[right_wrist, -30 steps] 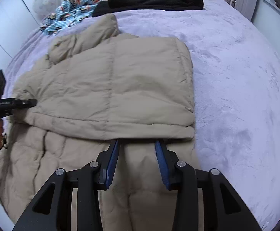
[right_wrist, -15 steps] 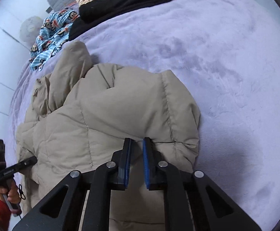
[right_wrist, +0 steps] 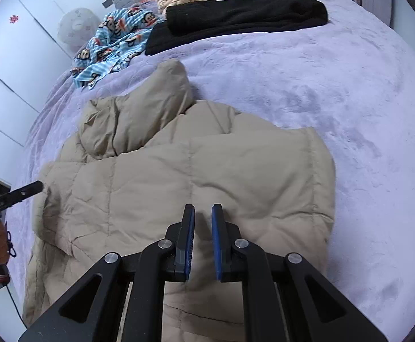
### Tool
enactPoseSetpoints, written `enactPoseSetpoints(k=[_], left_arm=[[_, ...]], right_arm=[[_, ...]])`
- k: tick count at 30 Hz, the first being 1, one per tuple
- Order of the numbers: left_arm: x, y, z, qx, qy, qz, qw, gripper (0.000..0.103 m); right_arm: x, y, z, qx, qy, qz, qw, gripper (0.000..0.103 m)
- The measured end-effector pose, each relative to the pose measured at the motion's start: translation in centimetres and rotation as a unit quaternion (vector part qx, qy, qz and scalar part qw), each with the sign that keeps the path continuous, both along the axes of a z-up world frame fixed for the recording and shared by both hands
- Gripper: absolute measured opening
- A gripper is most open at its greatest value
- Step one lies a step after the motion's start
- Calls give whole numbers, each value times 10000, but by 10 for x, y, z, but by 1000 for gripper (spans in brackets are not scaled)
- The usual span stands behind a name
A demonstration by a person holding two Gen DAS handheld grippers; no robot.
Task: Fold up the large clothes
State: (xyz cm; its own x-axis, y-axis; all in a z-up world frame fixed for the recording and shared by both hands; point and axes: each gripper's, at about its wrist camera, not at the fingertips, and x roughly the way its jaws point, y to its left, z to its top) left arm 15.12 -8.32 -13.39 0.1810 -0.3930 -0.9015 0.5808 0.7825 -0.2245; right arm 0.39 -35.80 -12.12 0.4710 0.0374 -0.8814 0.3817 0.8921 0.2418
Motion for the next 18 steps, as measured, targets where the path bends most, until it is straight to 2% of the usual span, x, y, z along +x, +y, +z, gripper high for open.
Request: enactPoseSetpoints(k=[1, 4, 7, 10, 13, 15, 18], left_arm=[[-2, -1, -12, 165, -3, 18, 9999, 18], [-4, 4, -31, -44, 84, 62, 9999, 18], [-3, 2, -33, -29, 108, 51, 9999, 18], [-2, 0, -32, 47, 87, 13, 10000, 18], [-3, 0, -27, 68, 113, 83, 9999, 18], [-5, -2, -22, 225, 95, 160, 9996, 18], [-11, -2, -5, 458, -147, 171, 9987, 18]], right_arm=[[1, -4, -3, -5, 47, -40, 10000, 12], [-5, -27, -19, 73, 157, -343, 9993, 11], [-21, -49, -34, 401, 60, -626, 9972, 9], [-33, -61, -31, 615, -37, -984, 9932, 7], [-41, -64, -25, 359, 82, -1151, 9927, 7], [-47, -63, -19, 145, 235, -1293, 9912, 7], [-57, -59, -6, -327, 469, -1605, 9854, 13]])
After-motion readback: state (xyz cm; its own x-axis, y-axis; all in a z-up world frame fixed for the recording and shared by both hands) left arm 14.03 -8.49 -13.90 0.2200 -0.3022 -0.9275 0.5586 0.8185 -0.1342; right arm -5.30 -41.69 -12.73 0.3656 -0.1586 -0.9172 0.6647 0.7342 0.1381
